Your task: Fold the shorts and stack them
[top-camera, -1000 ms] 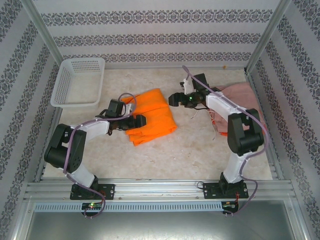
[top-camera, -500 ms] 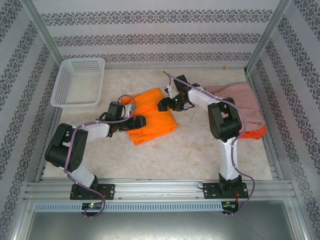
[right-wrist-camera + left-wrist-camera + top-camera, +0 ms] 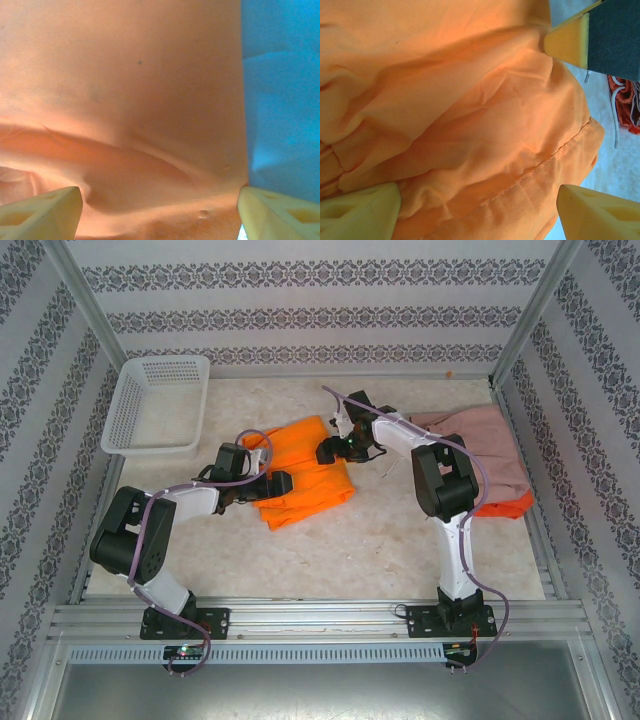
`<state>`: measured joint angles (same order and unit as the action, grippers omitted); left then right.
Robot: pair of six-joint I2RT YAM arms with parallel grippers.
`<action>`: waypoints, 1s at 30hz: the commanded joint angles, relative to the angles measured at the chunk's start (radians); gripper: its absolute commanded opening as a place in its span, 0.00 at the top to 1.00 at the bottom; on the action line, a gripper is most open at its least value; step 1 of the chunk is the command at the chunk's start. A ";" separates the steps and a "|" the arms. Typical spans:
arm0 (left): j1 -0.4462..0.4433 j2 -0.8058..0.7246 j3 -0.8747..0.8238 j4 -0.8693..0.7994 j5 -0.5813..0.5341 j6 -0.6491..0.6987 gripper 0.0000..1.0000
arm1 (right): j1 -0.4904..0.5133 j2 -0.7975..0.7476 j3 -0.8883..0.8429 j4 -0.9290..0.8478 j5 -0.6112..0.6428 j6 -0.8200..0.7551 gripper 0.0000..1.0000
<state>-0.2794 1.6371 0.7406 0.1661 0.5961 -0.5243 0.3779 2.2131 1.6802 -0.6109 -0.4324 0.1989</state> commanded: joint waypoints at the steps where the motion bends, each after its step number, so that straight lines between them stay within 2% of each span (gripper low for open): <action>1: 0.003 0.029 -0.034 -0.030 -0.006 -0.011 0.18 | 0.009 0.009 0.021 -0.025 0.050 0.003 0.17; 9: 0.004 0.035 -0.037 -0.025 -0.002 -0.014 0.18 | 0.014 0.019 0.031 -0.038 0.102 0.004 0.14; 14: 0.004 0.041 -0.038 -0.017 -0.001 -0.017 0.18 | 0.028 0.036 0.037 -0.033 0.038 0.020 0.24; 18: 0.004 0.046 -0.032 -0.010 0.004 -0.025 0.18 | 0.052 0.055 0.040 -0.021 -0.008 0.046 0.40; 22: 0.003 0.037 -0.026 -0.005 0.006 -0.031 0.18 | 0.061 0.047 0.018 0.005 -0.020 0.091 0.65; 27: 0.004 -0.010 -0.016 0.022 0.015 -0.048 0.18 | 0.056 -0.017 0.006 -0.023 0.076 0.069 0.99; 30: 0.004 -0.060 -0.008 0.025 0.016 -0.052 0.17 | 0.052 -0.119 -0.018 -0.057 0.178 0.028 1.00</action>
<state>-0.2790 1.6218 0.7349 0.1951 0.6018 -0.5549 0.4290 2.2101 1.6802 -0.6224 -0.3611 0.2615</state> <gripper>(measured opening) 0.831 0.057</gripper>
